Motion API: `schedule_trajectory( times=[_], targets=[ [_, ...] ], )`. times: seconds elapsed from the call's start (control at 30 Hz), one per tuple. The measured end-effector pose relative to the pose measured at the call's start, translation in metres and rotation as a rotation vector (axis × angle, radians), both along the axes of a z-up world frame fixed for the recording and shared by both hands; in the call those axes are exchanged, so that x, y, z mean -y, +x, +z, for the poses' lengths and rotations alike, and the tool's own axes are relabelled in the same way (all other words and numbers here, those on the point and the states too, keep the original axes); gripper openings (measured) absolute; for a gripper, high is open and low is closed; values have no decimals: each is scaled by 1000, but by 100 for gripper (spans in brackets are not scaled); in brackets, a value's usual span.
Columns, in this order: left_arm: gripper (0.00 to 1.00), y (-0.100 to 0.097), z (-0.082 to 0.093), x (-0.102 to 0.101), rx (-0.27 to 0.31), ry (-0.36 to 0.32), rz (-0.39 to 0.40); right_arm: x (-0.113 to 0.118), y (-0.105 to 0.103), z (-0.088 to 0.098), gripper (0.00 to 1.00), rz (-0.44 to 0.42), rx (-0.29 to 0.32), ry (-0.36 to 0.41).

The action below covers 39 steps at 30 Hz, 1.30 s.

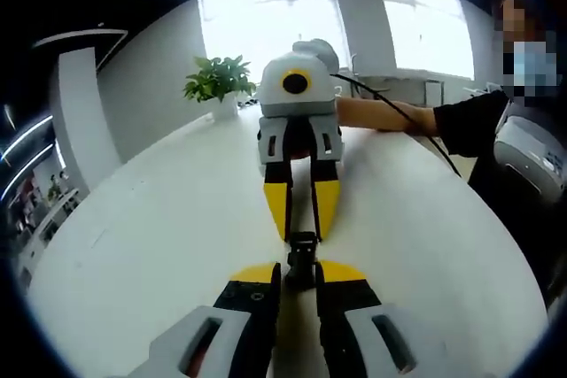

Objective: Snap the two parts of the plastic buckle together until the buckle closes and remains connected.

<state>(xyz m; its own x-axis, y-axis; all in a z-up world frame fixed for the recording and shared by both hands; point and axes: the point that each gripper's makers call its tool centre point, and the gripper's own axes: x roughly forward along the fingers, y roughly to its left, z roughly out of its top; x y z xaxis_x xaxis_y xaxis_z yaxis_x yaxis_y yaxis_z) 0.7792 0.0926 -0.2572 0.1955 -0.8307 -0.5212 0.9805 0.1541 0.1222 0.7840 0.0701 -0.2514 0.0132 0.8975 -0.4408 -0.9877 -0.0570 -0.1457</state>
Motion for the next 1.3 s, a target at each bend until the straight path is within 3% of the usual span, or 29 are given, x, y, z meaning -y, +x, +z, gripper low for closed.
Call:
schedule_trajectory(
  times=[0.7,0.87,1.3],
  targets=[
    [13,0,0,0,-60,1,34,4,1,-1,12,-32,-43,-44],
    [12,0,-1,3,-104,-20,47,3,0,-1,12,-32,-14,-52],
    [12,-4,-4,6,-149,-58,33,3,-2,-1,11,22,40,-42]
  ],
)
